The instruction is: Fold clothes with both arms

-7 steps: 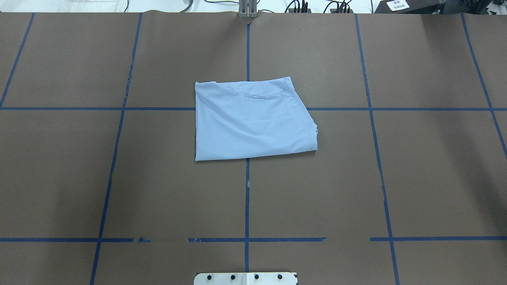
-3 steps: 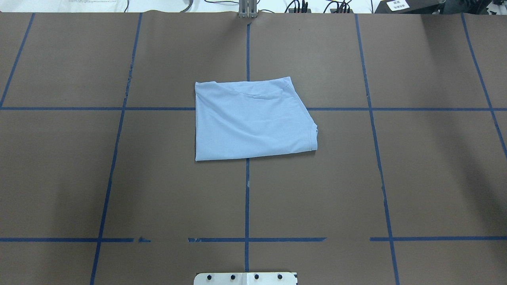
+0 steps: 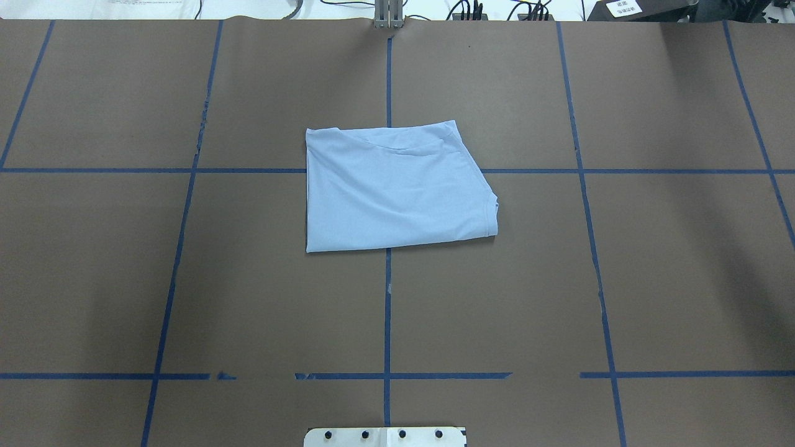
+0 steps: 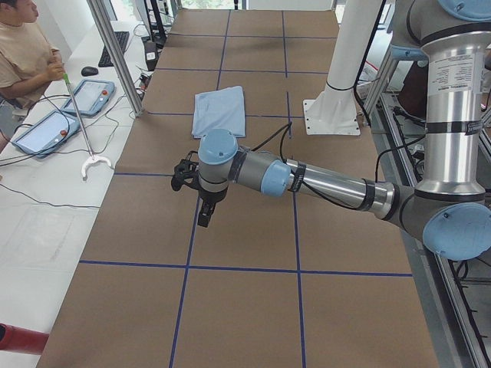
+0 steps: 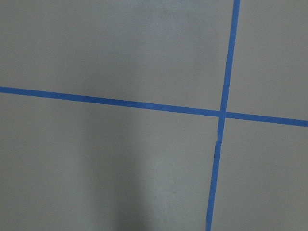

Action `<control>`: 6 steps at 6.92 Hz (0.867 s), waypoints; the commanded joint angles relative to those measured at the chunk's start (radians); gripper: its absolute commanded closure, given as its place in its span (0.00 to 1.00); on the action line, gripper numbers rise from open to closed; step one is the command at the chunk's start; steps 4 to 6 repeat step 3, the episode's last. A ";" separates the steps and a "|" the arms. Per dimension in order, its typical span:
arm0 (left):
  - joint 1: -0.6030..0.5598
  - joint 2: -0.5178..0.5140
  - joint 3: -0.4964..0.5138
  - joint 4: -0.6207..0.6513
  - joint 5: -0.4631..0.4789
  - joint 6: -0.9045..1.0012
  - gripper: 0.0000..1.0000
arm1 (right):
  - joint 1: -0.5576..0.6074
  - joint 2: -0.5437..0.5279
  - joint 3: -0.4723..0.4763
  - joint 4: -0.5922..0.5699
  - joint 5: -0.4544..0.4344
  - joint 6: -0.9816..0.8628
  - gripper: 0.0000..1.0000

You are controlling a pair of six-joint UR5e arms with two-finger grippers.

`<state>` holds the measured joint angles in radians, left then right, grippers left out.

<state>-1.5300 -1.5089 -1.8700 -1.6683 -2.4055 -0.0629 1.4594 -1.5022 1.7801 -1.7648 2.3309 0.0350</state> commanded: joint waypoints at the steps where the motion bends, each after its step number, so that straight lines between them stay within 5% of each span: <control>1: 0.001 -0.002 -0.003 0.001 0.000 0.000 0.00 | -0.001 -0.001 -0.001 -0.001 0.004 0.000 0.00; 6: 0.002 -0.010 0.008 -0.005 -0.001 0.000 0.00 | -0.002 0.000 -0.001 0.001 0.004 -0.001 0.00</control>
